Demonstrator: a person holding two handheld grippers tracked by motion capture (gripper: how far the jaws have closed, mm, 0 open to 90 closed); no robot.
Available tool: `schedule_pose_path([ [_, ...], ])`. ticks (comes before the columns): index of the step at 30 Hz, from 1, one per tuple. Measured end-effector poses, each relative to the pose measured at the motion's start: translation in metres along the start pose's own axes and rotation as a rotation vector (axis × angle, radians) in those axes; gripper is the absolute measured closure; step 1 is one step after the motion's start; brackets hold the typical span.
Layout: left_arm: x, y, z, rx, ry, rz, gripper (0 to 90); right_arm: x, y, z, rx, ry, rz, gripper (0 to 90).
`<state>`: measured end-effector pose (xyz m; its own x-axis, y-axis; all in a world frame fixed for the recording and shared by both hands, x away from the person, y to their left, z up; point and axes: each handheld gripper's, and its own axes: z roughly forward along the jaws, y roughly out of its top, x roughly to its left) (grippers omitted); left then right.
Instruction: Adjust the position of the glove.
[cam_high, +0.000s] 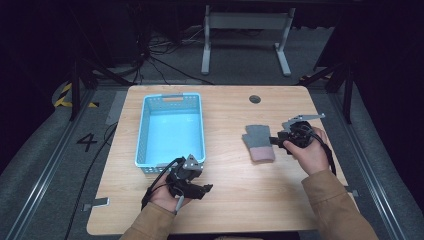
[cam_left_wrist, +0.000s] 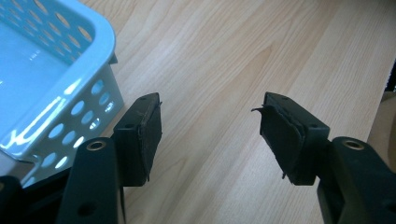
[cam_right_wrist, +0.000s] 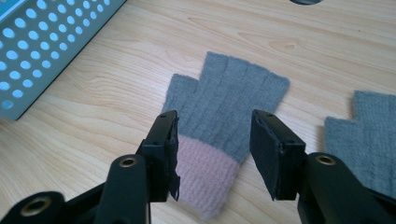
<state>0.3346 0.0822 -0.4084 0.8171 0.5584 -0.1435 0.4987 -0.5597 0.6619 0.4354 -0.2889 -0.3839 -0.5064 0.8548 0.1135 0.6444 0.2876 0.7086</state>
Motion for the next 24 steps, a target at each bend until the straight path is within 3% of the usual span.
schedule_pose_path([
  [17,0.006,0.004,-0.002,-0.008,-0.006,-0.001,39.0,0.007,0.015,0.01,0.028,-0.008,-0.008,52.6],
  [24,0.005,0.004,-0.003,-0.015,-0.004,-0.005,39.0,0.004,0.02,0.024,0.072,-0.025,0.006,51.6],
])
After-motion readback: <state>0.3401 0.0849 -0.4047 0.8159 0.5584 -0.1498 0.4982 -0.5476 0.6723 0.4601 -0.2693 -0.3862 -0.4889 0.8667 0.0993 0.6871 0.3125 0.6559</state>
